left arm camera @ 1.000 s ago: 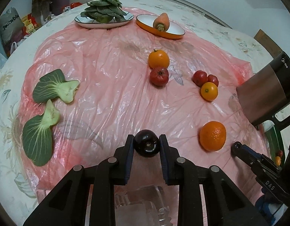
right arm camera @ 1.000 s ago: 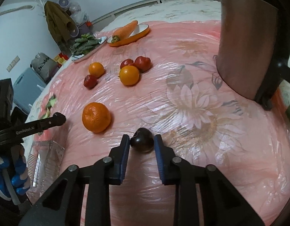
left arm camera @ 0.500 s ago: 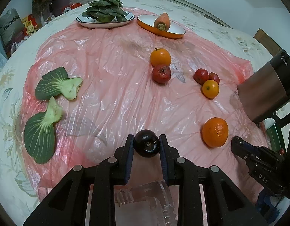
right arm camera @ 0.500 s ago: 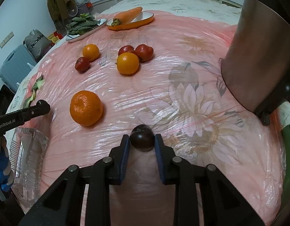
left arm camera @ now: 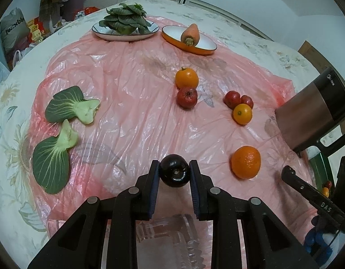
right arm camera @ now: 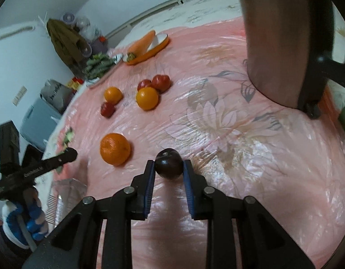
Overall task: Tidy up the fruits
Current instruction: 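Grasp the dark plum with the left tool while the right tool grasps another plum, then carry both held dark plums over the green tray with both tools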
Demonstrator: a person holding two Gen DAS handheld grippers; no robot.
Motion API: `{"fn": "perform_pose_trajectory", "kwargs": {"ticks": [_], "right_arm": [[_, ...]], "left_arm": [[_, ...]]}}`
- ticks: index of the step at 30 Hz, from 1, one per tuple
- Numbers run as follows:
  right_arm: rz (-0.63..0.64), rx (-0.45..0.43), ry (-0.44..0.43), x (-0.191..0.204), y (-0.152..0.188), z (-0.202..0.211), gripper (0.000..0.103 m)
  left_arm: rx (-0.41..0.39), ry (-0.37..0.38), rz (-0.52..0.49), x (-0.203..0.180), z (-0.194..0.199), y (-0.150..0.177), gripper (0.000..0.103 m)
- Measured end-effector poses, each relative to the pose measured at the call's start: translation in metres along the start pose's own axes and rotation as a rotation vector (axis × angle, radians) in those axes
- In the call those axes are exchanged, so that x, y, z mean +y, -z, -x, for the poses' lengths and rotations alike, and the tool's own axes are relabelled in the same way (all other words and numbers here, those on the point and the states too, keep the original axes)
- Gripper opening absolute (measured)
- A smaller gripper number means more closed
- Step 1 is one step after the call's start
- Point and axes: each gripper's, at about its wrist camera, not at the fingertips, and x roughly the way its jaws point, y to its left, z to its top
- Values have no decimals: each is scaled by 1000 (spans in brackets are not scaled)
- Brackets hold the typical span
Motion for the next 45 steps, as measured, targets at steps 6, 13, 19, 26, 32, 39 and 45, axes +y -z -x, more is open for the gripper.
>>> {"fn": "perform_pose_trajectory", "kwargs": {"ticks": [6,13,19,26,32,39,45], "right_arm": [[-6,-48,-18,-3,4,30,4],[-38,-94,16,-30,17,72,4],[-82,-136,89,-72,31,113,4],[-149,-197,204,-131,47,171,4],[-193,-238,315,-178,54,211,4],[-215,-229,417,-226,58,230,4],[-210,-192,467,-255,55,223,4]], "left_arm": [[-15,8,-9,-8,11,1,22],[-20,54,-63,-42,24,8,22],[2,118,-140,-92,30,21,22],[48,212,-271,-173,29,41,22],[90,290,-390,-250,19,57,22],[110,362,-528,-340,6,71,22],[120,355,-620,-407,-24,75,22]]}}
